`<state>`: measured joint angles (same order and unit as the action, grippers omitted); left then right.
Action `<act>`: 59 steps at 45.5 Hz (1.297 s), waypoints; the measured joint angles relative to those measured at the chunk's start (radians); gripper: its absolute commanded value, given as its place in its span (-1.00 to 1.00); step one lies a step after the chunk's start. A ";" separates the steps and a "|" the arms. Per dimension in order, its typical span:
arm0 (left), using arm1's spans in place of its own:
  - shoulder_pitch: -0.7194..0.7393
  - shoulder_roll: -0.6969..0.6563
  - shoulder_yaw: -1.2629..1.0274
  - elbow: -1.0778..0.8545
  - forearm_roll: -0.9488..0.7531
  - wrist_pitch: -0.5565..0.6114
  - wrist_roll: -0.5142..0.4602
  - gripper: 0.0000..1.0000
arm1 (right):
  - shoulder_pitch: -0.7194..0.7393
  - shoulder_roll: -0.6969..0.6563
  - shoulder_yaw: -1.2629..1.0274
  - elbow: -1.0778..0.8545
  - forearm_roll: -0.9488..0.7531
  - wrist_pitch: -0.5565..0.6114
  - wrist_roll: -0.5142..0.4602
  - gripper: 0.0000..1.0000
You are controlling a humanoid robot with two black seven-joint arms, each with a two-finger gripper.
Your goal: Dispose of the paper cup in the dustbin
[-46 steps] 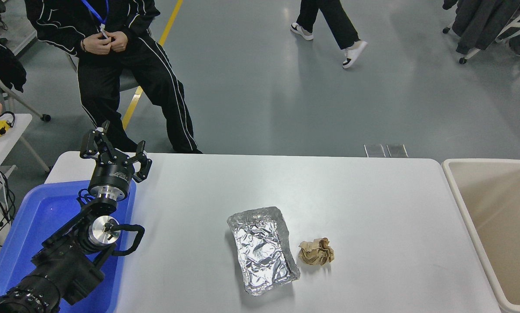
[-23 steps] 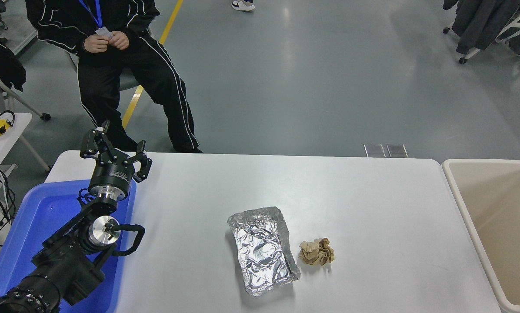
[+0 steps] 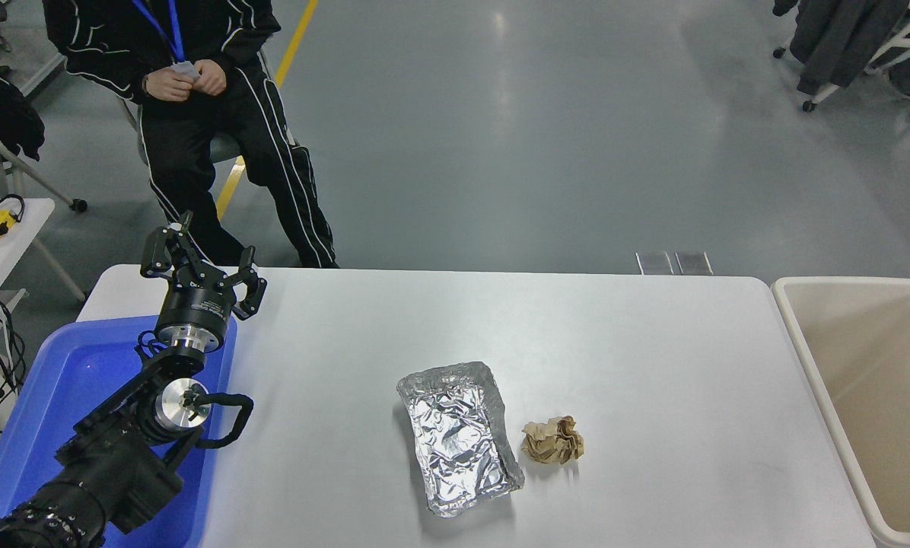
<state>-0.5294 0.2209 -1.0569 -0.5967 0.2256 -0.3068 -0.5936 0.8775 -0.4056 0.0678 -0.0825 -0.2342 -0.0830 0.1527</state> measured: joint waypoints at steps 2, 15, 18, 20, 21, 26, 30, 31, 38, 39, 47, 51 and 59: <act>0.000 0.000 0.000 0.000 0.000 0.000 0.000 1.00 | 0.040 -0.009 0.037 0.005 0.001 -0.001 0.000 0.98; 0.000 0.000 0.000 0.000 0.000 0.000 0.000 1.00 | 0.248 -0.134 0.351 0.265 0.002 0.000 0.001 0.98; 0.000 0.000 0.000 0.000 0.000 0.000 0.000 1.00 | 0.265 -0.172 0.428 0.371 0.001 0.002 0.001 0.98; 0.000 0.000 0.000 0.000 0.000 0.000 0.000 1.00 | 0.270 -0.186 0.468 0.421 0.001 0.003 0.002 0.98; 0.000 0.000 0.000 0.000 0.000 0.000 0.000 1.00 | 0.267 -0.193 0.494 0.448 0.000 0.003 0.002 0.98; 0.000 0.000 0.000 0.000 0.000 0.000 0.000 1.00 | 0.234 -0.220 0.662 0.605 0.000 0.016 0.003 0.98; 0.000 0.000 0.000 0.000 0.000 0.000 0.000 1.00 | 0.170 -0.221 0.794 0.721 -0.001 0.049 0.006 0.98; 0.000 0.000 0.000 0.000 0.000 0.000 0.000 1.00 | 0.154 -0.218 0.817 0.741 -0.002 0.055 0.011 0.98; 0.000 0.000 0.000 0.000 0.000 0.000 0.000 1.00 | 0.019 -0.176 0.941 0.833 -0.010 0.084 0.055 0.98; 0.000 0.000 0.000 0.000 0.000 0.000 0.000 1.00 | -0.024 -0.156 0.963 0.849 -0.013 0.090 0.067 0.98; 0.000 0.000 0.000 0.000 0.000 0.000 0.000 1.00 | -0.184 -0.082 1.009 0.886 -0.048 0.104 0.138 0.98; 0.000 0.000 0.000 0.000 0.000 0.000 0.000 1.00 | -0.251 -0.045 1.022 0.891 -0.068 0.108 0.169 0.98; 0.000 0.000 0.000 0.000 0.000 0.000 0.000 1.00 | -0.337 0.009 1.029 0.891 -0.087 0.111 0.200 0.98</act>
<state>-0.5292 0.2209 -1.0569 -0.5966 0.2255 -0.3068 -0.5936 0.5406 -0.3969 1.0965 0.8088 -0.3213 0.0284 0.3532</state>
